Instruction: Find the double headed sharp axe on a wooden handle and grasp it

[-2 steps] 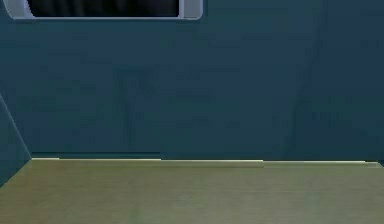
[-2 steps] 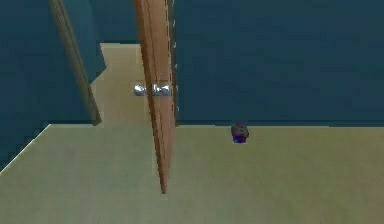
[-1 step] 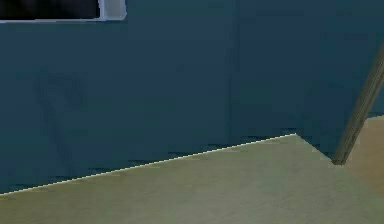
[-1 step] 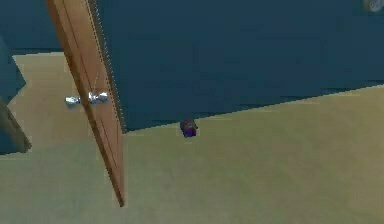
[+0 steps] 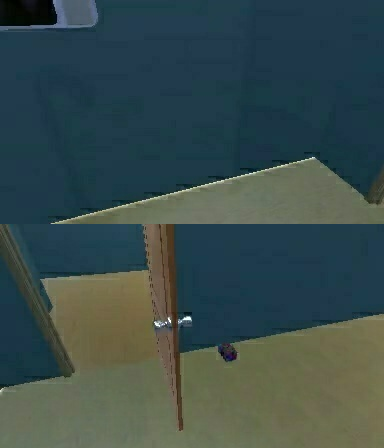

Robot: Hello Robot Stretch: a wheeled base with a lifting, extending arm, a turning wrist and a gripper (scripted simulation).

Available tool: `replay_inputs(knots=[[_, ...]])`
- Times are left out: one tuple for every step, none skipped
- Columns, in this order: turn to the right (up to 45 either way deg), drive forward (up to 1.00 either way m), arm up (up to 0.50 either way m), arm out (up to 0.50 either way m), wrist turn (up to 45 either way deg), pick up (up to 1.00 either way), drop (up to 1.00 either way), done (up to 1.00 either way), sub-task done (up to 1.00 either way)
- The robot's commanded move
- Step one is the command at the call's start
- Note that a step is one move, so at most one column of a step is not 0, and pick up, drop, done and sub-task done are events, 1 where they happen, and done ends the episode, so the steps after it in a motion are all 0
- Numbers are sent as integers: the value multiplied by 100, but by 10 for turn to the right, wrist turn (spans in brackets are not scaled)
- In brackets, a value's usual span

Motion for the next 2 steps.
replay_inputs(knots=[[450, 0, 0, 0, 0, 0, 0, 0, 0], [60, 0, 0, 0, 0, 0, 0, 0, 0]])
